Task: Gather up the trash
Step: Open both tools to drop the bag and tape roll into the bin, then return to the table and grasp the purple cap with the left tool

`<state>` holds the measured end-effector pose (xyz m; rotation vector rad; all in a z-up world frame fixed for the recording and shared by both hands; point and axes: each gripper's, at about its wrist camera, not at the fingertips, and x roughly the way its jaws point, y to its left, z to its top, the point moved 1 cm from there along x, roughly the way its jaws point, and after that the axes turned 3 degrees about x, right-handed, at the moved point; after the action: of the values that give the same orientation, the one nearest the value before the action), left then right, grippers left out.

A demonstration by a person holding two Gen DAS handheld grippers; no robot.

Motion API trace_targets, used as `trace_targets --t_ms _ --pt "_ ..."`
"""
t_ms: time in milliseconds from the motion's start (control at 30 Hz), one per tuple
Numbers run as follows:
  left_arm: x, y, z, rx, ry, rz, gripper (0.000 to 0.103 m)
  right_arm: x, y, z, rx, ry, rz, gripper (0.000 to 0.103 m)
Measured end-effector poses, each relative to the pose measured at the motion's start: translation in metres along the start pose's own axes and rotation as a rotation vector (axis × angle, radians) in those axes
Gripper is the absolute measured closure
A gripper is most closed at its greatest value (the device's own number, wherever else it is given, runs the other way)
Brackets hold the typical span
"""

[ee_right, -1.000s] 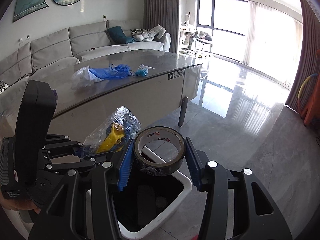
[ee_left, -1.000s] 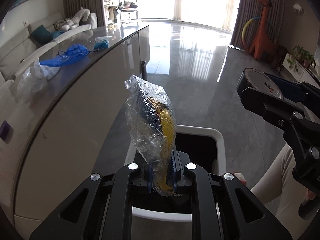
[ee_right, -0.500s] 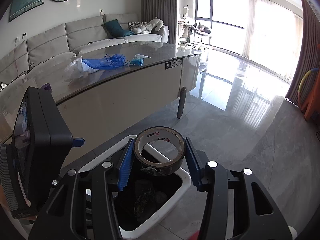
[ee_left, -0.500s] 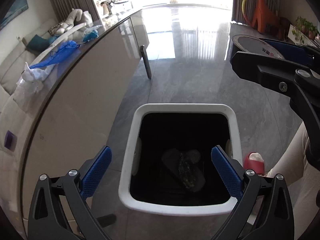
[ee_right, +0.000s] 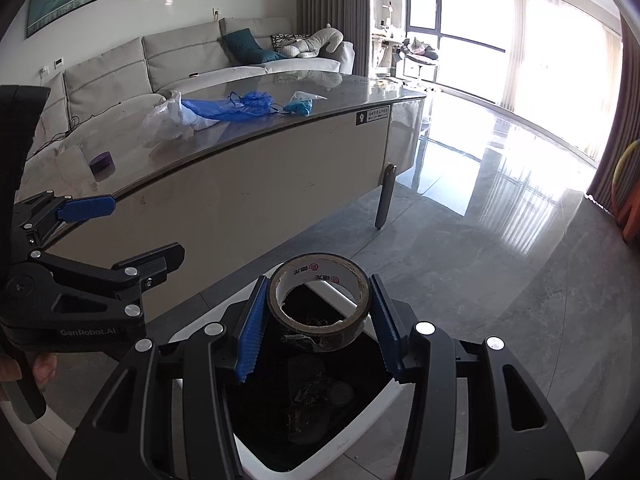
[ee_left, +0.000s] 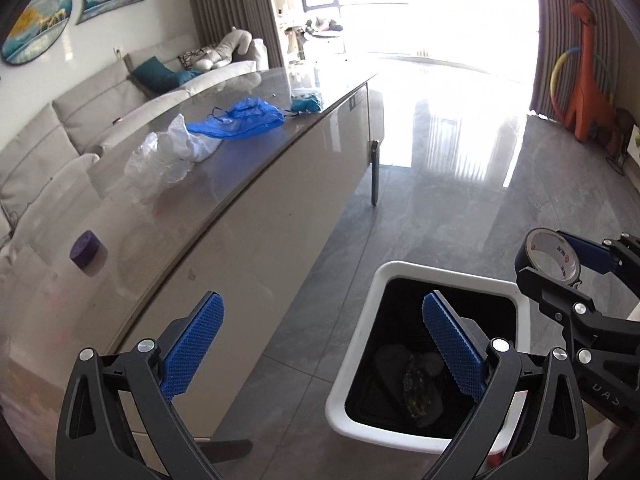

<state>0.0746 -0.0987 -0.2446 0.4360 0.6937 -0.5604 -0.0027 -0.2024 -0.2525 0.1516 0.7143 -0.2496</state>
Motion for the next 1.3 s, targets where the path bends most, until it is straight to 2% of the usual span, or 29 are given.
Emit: trace_targets --t_ms 200,233,267,300,367,533,833,967,1167,1300 --pt "-0.003 0.017 -0.001 -0.032 -0.01 0.016 0.005 0.019 0.013 -0.012 -0.05 0.053 0.009 0.052" --pt "-0.002 0.019 -0.001 -0.038 -0.005 0.015 0.005 0.025 0.015 -0.014 -0.064 0.076 -0.004 0.047" --pt "-0.001 0.021 -0.001 -0.043 0.001 0.014 0.005 0.033 0.017 -0.017 -0.079 0.116 -0.014 0.021" --pt "0.0 0.023 -0.001 -0.049 0.008 0.009 0.005 0.04 0.018 -0.02 -0.089 0.152 -0.016 0.011" --pt "0.001 0.029 -0.003 -0.061 0.019 0.005 0.005 0.044 0.018 -0.024 -0.091 0.151 -0.021 0.005" --pt "0.002 0.035 -0.004 -0.085 0.022 0.005 0.005 0.045 0.018 -0.021 -0.086 0.139 -0.022 0.005" --pt "-0.006 0.058 0.006 -0.156 -0.018 0.043 0.005 0.021 0.035 0.023 -0.102 0.008 0.028 0.005" --pt "-0.012 0.085 0.013 -0.223 -0.044 0.069 0.005 0.014 0.054 0.051 -0.136 -0.053 0.071 0.005" --pt "-0.022 0.135 0.021 -0.32 -0.088 0.148 0.005 0.018 0.094 0.084 -0.191 -0.119 0.135 0.005" --pt "-0.022 0.172 0.026 -0.397 -0.083 0.172 0.005 0.027 0.119 0.103 -0.214 -0.144 0.175 0.005"
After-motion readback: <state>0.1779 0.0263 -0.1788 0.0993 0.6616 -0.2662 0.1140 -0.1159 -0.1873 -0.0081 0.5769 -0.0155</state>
